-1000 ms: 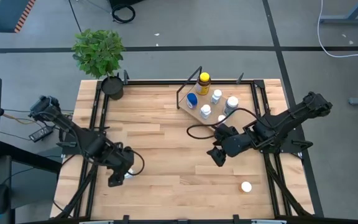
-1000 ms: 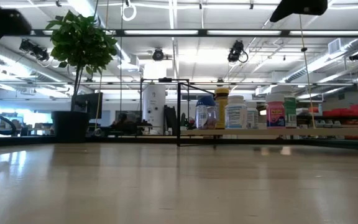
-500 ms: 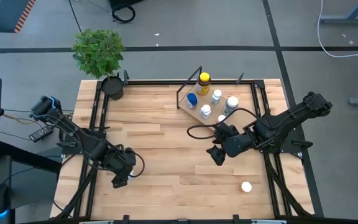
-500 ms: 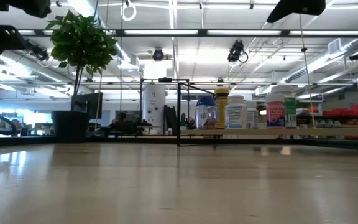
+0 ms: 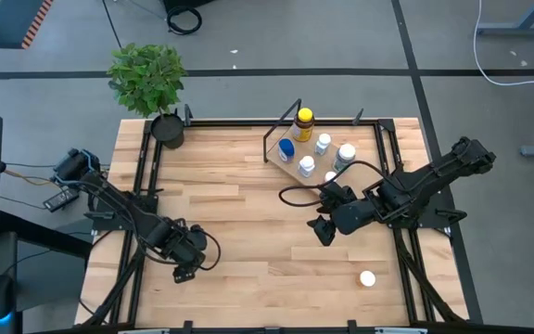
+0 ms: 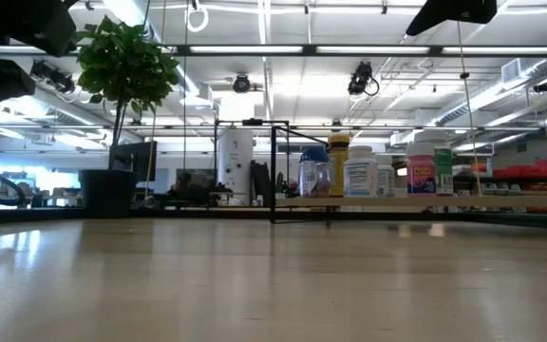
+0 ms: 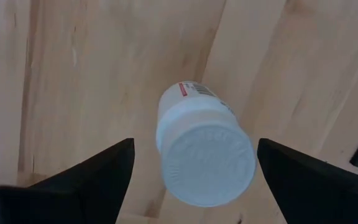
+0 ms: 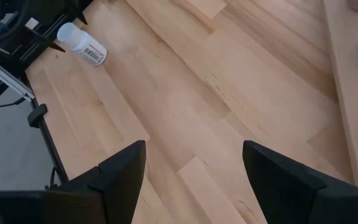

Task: Pick and place medicine bottles onto shelf by color
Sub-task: Put the white medicine bottle on the shelf

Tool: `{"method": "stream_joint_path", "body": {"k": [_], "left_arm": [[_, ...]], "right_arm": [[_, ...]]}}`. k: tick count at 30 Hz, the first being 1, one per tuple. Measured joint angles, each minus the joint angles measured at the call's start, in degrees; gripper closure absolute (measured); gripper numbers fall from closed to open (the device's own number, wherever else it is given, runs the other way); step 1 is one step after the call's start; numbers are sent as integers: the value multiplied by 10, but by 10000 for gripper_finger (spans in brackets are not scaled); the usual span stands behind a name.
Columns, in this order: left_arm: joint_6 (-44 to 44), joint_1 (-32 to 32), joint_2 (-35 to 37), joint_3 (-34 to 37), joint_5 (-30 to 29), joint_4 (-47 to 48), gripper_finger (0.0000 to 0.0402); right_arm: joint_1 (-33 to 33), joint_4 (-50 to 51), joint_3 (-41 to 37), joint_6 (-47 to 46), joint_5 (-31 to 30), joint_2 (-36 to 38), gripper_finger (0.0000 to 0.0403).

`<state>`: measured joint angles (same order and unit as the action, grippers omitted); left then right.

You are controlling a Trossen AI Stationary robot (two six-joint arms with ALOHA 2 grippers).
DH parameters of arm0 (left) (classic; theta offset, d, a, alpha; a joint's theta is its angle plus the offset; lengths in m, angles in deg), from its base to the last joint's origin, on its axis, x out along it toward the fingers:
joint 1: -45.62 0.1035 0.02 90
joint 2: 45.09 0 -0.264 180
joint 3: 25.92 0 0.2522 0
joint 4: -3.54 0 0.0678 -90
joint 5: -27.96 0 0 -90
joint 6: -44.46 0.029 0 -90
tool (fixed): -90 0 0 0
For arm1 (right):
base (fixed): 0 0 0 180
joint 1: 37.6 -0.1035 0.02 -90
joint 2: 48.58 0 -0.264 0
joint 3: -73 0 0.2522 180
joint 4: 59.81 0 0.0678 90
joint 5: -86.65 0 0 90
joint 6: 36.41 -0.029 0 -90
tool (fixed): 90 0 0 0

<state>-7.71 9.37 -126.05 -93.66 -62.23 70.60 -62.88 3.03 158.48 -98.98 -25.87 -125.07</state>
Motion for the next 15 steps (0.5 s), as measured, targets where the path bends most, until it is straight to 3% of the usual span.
{"method": "stream_joint_path", "body": {"k": [5,13,15], "left_arm": [[-17,1,-2,0,0,-6,75],[-28,1,-2,0,29,-19,190],[-28,1,-1,0,31,-18,198]], "right_arm": [[0,0,0,-7,0,0,128],[0,0,0,-7,0,0,128],[0,0,0,-7,0,0,128]]}}
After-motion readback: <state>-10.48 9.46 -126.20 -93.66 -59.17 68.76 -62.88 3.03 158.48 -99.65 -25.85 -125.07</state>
